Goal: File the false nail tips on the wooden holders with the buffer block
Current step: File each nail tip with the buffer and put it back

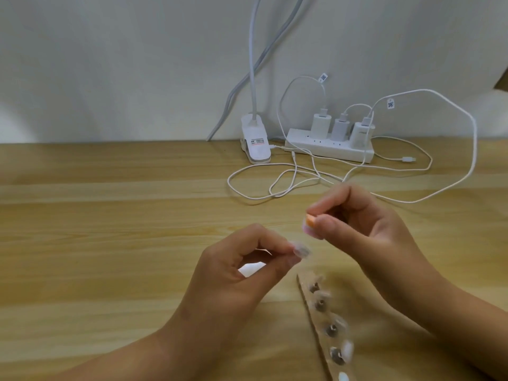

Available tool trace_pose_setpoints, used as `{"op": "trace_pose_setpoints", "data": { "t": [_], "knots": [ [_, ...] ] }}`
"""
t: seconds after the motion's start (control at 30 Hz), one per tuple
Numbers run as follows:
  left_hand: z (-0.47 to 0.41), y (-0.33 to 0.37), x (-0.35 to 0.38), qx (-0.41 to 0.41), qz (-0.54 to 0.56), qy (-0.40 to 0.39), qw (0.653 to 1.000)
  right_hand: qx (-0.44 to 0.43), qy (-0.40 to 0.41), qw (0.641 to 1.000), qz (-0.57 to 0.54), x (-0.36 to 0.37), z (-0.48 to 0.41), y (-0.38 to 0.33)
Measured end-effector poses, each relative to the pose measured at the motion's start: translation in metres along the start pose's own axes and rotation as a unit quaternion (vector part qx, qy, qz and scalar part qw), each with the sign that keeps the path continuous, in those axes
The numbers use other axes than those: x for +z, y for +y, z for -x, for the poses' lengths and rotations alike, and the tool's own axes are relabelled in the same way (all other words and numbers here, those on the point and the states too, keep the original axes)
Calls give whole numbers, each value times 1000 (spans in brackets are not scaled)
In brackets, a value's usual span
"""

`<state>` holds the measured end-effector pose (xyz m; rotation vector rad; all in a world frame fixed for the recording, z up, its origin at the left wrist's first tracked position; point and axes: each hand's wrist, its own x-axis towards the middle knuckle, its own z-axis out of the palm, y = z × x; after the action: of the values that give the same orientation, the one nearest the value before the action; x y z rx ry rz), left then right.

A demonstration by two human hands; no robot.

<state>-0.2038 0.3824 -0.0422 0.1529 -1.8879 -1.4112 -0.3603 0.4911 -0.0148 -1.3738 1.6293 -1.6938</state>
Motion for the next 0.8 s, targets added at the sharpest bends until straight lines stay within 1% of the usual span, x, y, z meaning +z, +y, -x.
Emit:
{"op": "trace_pose_setpoints", "data": {
  "t": [0.03,0.1,0.17,0.2,0.27,0.3,0.37,0.43,0.5,0.57,0.67,0.73,0.77,0.8],
  "knots": [
    [0,-1,0,-3,-4,0,1000,-13,-16,1000,11,1,1,0],
    [1,-2,0,-11,-4,5,1000,-3,-23,999,27,0,0,4],
    [1,-2,0,-22,14,14,1000,7,17,1000,1,-2,0,6],
    [0,-2,0,-25,22,17,999,-13,23,1000,-10,-1,1,4],
    [0,-3,0,-31,35,22,999,-46,-17,999,8,2,3,2],
    [1,-3,0,-33,40,25,998,-38,-29,999,20,3,3,3],
    [0,-1,-1,-35,56,32,997,-11,-5,1000,4,2,2,5],
    [-1,2,-1,-31,66,35,997,-30,10,999,-37,1,2,3],
    [-1,1,-1,-25,69,34,997,-50,-30,998,-32,3,3,1],
    [0,1,-1,-29,74,36,996,-18,-37,998,37,0,-2,11],
    [2,6,-1,-31,78,19,996,28,34,986,161,-18,-17,26],
    [5,14,2,-17,61,-5,998,9,52,972,228,-27,-22,28],
    [8,16,2,5,36,-20,999,-4,44,965,259,-29,-22,27],
    [9,19,2,41,-13,-34,998,-22,32,955,296,-30,-22,29]
  ]
}}
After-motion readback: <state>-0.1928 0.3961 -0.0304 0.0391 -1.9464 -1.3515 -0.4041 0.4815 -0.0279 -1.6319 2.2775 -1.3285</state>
